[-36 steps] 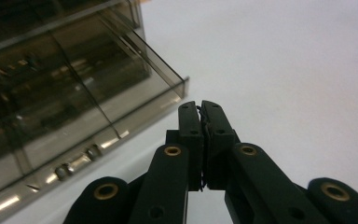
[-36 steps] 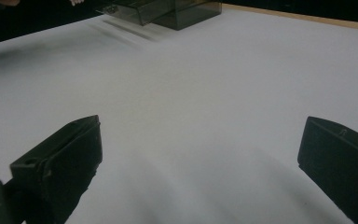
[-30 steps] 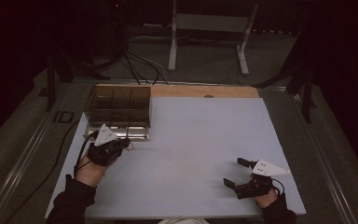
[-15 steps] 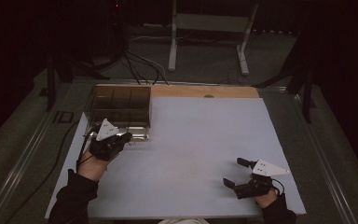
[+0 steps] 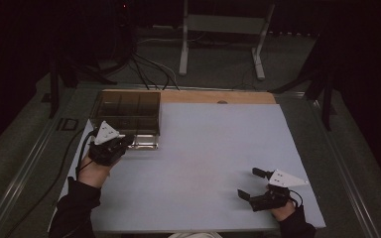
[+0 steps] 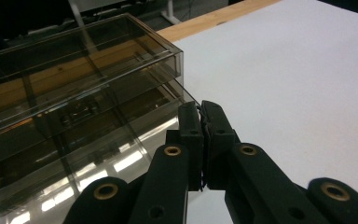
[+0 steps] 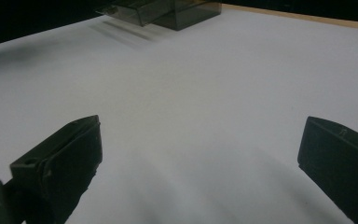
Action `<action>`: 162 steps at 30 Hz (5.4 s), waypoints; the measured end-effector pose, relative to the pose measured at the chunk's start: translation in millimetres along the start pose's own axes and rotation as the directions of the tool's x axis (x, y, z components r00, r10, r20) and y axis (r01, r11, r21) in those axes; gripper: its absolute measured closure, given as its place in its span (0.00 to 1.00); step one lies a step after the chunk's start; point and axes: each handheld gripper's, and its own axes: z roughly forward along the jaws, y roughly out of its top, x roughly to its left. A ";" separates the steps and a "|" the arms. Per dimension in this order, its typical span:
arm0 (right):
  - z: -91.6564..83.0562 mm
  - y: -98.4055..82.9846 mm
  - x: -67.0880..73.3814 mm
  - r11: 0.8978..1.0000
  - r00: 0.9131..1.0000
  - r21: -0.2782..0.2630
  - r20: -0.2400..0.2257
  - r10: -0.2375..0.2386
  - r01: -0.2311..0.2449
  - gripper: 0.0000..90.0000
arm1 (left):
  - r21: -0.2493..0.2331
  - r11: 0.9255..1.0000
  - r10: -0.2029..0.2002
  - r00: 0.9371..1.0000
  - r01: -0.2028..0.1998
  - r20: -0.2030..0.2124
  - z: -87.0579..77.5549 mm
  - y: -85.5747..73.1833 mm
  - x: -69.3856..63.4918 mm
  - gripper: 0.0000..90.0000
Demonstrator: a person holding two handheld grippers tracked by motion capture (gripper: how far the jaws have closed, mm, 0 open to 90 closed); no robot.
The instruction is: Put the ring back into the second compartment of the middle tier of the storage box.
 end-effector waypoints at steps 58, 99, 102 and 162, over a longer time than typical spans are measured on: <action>0.4 -0.7 1.1 1.000 1.000 0.007 0.007 -0.003 0.003 0.00 | 0.016 0.983 -0.182 0.976 0.185 -0.121 30.0 -24.6 68.6 1.00; -0.2 -1.2 1.3 1.000 1.000 0.011 0.011 -0.005 0.004 0.00 | 0.111 0.969 -0.209 0.972 0.220 -0.109 65.9 -26.6 63.3 0.76; -0.5 -1.0 1.4 1.000 1.000 0.009 0.012 -0.002 0.002 0.00 | 0.103 0.971 -0.205 0.972 0.217 -0.119 63.0 -24.4 61.9 0.69; -0.9 -0.4 2.4 1.000 1.000 0.005 0.022 -0.011 0.011 0.00 | -0.060 0.986 -0.154 0.986 0.158 0.069 10.5 7.9 31.2 0.01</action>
